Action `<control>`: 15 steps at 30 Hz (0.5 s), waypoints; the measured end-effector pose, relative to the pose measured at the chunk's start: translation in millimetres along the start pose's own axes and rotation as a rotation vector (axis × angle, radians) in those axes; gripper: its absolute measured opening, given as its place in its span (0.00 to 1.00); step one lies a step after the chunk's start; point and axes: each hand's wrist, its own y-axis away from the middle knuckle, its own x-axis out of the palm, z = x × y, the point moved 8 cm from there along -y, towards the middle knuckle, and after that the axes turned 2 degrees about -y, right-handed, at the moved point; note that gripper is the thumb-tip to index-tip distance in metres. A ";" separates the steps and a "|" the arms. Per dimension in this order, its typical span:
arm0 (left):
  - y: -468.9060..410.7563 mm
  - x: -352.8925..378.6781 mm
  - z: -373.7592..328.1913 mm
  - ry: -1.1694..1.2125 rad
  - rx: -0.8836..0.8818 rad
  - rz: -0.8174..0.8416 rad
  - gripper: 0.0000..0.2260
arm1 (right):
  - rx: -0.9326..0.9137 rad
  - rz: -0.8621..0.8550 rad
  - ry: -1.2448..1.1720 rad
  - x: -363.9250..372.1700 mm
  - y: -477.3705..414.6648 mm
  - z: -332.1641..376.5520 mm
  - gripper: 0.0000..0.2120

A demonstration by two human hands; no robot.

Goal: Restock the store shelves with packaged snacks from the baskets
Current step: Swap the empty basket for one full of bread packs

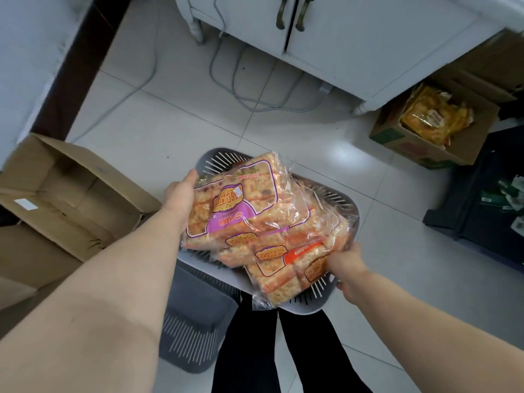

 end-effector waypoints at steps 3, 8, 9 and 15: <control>60.6 -5.3 -28.4 0.036 0.030 0.003 0.46 | -0.028 0.033 -0.077 -11.8 21.9 8.8 0.20; 197.7 -10.0 -81.8 0.015 0.085 -0.007 0.35 | -0.054 0.122 -0.114 -36.1 46.0 21.3 0.24; 210.5 -12.8 -84.0 0.007 0.086 -0.022 0.33 | -0.070 0.130 -0.112 -40.6 50.8 24.1 0.28; 272.9 -22.1 -84.3 0.026 0.087 -0.025 0.29 | -0.134 0.147 -0.090 -69.3 80.5 27.2 0.42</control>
